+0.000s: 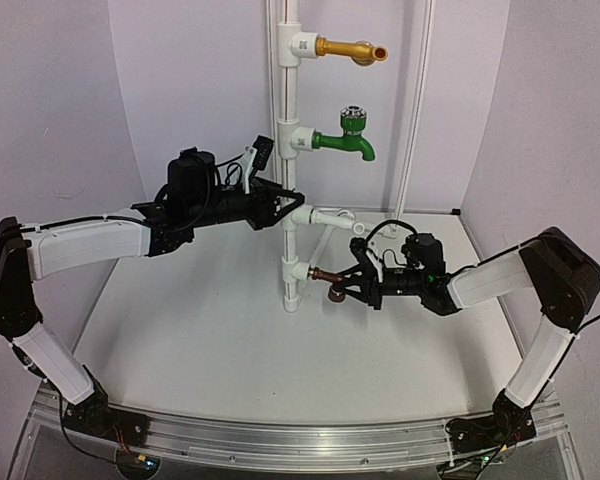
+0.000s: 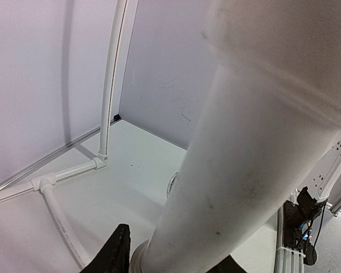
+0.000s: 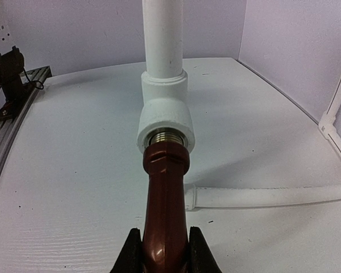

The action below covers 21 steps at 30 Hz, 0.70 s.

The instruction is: Install the water faucets

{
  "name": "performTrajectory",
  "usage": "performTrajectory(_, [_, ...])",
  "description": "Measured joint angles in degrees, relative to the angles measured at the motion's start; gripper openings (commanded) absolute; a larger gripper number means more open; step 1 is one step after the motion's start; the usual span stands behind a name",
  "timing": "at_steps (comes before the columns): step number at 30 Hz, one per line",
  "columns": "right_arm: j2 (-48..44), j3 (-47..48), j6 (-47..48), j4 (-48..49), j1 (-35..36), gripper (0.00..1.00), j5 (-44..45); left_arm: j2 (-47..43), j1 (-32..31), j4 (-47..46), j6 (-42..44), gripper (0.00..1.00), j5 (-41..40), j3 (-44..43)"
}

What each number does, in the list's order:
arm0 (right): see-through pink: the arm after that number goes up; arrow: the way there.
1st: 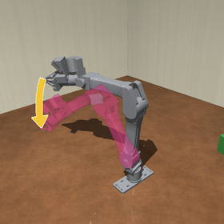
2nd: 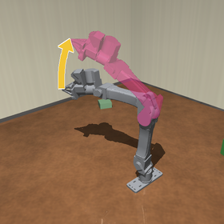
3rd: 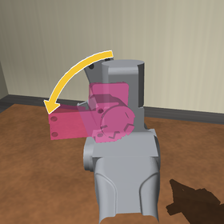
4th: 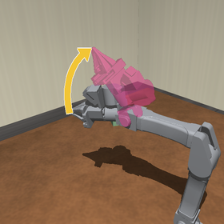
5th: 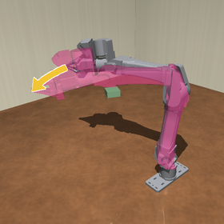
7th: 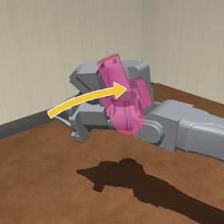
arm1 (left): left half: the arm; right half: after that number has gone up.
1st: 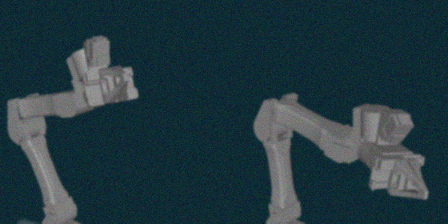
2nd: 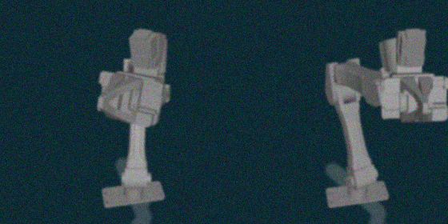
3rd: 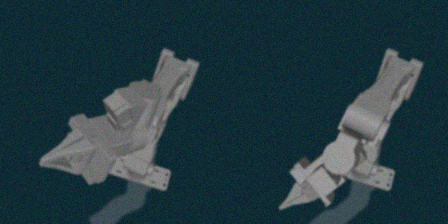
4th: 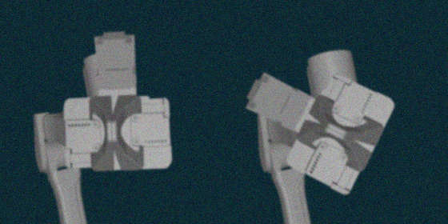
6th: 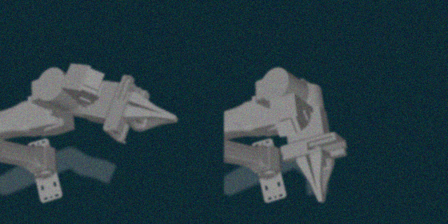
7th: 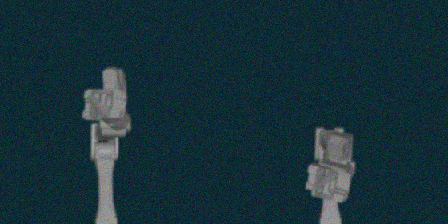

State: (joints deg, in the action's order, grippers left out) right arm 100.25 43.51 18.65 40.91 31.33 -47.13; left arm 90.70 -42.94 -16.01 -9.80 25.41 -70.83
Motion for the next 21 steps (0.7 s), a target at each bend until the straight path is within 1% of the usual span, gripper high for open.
performTrajectory(15, [-2.16,0.0,7.29,-2.54,0.55,0.0,3.29,-0.44,0.0,1.07,0.44,0.0,0.0,0.0])
performTrajectory(21, [-2.6,0.56,7.99,-4.21,0.59,0.0,3.35,-0.58,-0.08,1.44,0.62,0.0,-0.03,0.0])
